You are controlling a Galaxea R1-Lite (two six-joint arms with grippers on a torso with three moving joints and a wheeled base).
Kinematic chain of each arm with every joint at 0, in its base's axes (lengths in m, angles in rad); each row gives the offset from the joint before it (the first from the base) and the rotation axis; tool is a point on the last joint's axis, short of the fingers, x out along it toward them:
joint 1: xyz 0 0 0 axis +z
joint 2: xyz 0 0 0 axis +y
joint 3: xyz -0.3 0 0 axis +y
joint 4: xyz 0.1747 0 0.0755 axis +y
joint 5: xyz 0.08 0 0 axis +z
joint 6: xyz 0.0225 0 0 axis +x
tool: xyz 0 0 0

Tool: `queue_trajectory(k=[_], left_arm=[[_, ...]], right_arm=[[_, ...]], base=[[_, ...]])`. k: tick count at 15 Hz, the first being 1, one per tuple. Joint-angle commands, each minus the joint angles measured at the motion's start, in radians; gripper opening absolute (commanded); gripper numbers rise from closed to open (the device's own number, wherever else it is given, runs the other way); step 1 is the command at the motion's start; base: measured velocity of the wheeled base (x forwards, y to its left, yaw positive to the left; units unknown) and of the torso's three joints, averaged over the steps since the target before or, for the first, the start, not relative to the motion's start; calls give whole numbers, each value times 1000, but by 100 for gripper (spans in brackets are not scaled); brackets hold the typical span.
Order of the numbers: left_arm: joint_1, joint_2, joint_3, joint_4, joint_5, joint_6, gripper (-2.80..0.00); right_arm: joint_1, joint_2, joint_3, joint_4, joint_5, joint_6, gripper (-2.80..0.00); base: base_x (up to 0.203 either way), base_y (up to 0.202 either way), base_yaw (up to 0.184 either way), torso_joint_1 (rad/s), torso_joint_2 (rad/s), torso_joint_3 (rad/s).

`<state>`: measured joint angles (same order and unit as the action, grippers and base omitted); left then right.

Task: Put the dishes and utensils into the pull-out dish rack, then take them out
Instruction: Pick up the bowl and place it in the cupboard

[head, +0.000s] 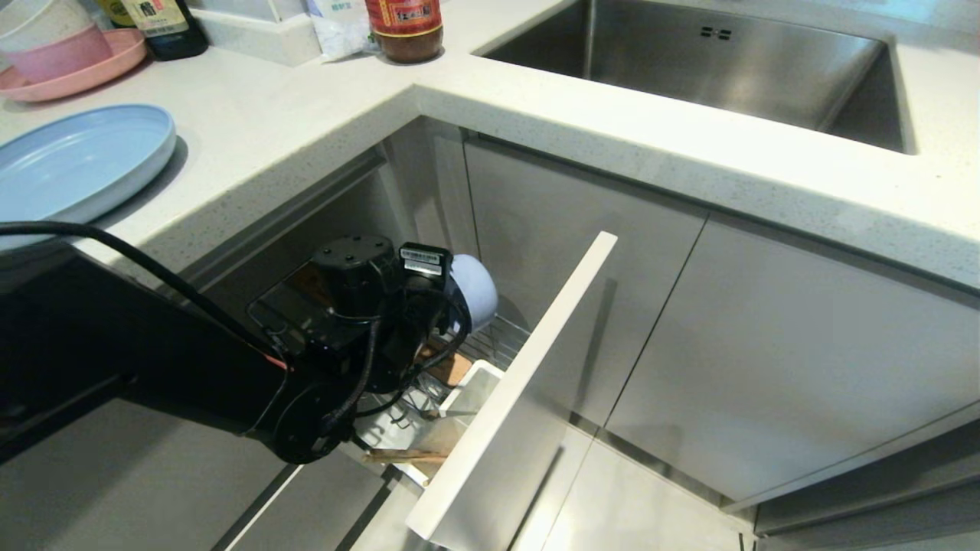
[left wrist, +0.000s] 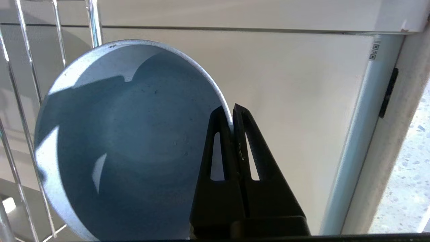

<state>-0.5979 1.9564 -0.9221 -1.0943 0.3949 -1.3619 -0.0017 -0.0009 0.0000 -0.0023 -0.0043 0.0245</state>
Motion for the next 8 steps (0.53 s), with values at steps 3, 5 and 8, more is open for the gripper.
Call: queue_trajectory(k=[3,5,8], left_arm=[[0,25,2,-7,2,-11,-280],[0,32,2,-7,2,-13,-280],[1,39,0,-6,1,-19,-280]], right_arm=[[0,-3,2,0,0,0,-280],[0,-3,2,0,0,0,-280],[0,-2,2,1,0,0,-280]], base=[[0,0,0,0,0,0],[0,0,0,0,0,0],[0,0,0,0,0,0]])
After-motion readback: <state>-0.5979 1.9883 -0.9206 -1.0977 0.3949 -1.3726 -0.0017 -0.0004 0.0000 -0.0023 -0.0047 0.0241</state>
